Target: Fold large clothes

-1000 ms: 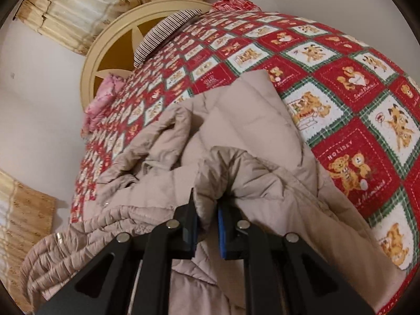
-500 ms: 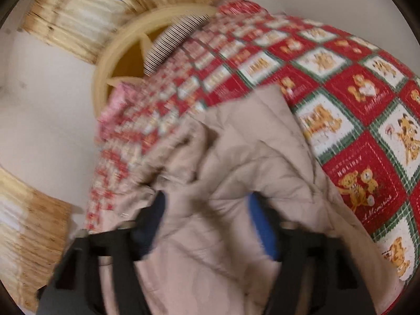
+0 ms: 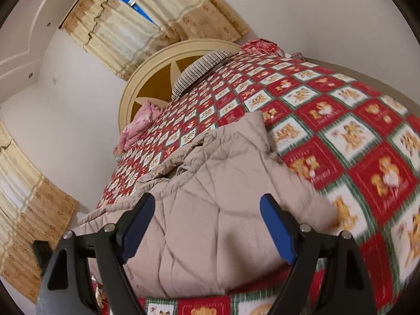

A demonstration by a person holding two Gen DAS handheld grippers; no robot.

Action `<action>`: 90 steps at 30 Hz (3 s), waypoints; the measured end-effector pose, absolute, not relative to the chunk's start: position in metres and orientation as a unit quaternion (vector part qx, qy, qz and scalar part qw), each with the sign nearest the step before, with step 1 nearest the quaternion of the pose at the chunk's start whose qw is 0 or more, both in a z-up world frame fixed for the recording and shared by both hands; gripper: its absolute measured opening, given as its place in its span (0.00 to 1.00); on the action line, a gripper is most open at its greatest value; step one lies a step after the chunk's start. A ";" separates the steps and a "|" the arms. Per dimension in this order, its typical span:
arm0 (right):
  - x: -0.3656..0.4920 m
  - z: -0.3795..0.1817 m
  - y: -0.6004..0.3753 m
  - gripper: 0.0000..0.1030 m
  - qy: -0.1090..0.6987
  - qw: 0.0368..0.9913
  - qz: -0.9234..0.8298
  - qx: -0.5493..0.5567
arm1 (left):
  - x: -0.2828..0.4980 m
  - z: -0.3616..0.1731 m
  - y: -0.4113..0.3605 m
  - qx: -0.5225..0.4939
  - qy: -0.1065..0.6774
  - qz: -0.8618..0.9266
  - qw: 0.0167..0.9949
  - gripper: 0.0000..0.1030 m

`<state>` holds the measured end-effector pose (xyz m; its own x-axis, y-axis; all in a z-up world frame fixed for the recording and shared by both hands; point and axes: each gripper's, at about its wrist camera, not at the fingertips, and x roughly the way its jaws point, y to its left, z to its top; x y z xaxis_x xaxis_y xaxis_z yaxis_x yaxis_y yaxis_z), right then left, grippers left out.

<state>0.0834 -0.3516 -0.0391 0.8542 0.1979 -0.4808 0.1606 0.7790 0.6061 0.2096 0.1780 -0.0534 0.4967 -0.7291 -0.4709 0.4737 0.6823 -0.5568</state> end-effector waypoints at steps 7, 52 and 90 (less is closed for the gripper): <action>0.050 -0.047 -0.348 0.83 0.265 0.899 0.013 0.347 | 0.219 -0.067 0.174 -0.181 0.363 -0.322 0.855 0.60; 0.056 -0.001 -0.292 0.24 0.212 0.973 -0.063 -0.061 | 0.154 -0.026 0.143 -0.173 0.240 -0.392 0.871 0.19; 0.327 -0.108 -0.416 0.76 0.409 0.897 -0.127 0.113 | 0.413 -0.118 0.058 -0.075 0.378 -0.063 0.921 0.48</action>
<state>0.3270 -0.4162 -0.1081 0.6340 -0.1345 -0.7616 0.3193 0.9424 0.0993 0.4132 0.0584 -0.1185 0.7069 -0.1728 -0.6859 0.0601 0.9809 -0.1851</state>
